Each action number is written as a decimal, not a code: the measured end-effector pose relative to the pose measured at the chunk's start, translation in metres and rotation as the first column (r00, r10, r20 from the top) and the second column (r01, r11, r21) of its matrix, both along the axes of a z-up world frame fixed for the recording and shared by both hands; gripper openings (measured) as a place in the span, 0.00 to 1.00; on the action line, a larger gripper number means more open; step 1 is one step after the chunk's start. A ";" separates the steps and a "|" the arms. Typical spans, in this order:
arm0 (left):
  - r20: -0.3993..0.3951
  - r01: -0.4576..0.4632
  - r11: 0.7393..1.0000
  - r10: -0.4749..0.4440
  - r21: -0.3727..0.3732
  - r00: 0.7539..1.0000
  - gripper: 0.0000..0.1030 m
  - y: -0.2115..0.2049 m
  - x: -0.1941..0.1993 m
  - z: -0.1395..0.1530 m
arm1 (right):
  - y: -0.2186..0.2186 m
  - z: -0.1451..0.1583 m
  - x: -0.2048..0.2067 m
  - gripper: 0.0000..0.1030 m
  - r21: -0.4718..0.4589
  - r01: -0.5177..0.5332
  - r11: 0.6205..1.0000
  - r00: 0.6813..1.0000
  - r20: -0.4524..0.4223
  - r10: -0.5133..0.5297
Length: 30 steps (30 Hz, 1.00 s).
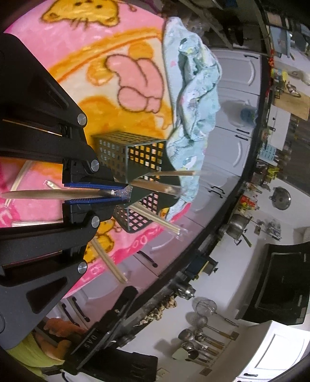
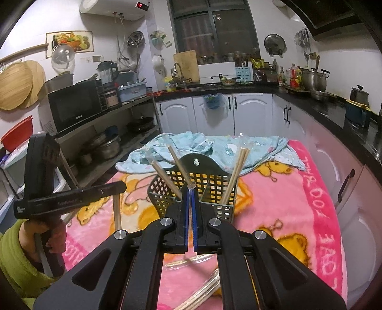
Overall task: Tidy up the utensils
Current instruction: 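Raise both held chopsticks up above the green caddy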
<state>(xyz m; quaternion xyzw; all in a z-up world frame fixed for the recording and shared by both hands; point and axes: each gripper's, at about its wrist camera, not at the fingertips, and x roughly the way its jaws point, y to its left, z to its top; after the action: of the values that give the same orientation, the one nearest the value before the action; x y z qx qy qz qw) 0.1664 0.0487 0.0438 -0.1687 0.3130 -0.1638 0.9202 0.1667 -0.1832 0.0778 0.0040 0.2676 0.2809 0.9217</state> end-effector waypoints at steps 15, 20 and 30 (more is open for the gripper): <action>0.152 -0.078 0.997 0.077 -0.002 0.985 0.03 0.017 -0.003 0.053 | 0.006 0.022 -0.012 0.02 0.017 -0.026 1.000 0.998 0.050 0.025; 0.213 -0.112 0.994 0.109 -0.002 0.971 0.03 0.025 -0.002 0.076 | 0.010 0.035 -0.015 0.02 0.025 -0.043 0.999 0.996 0.073 0.041; 0.311 -0.159 0.987 0.155 -0.012 0.938 0.03 0.031 0.010 0.115 | 0.018 0.060 -0.014 0.02 0.026 -0.050 0.998 0.991 0.129 0.046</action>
<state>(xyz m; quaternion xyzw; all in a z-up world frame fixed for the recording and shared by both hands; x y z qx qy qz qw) 0.1762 0.0798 0.1589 -0.1591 0.1508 -0.1122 0.9692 0.1529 -0.1653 0.1382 -0.0069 0.2037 0.3065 0.9298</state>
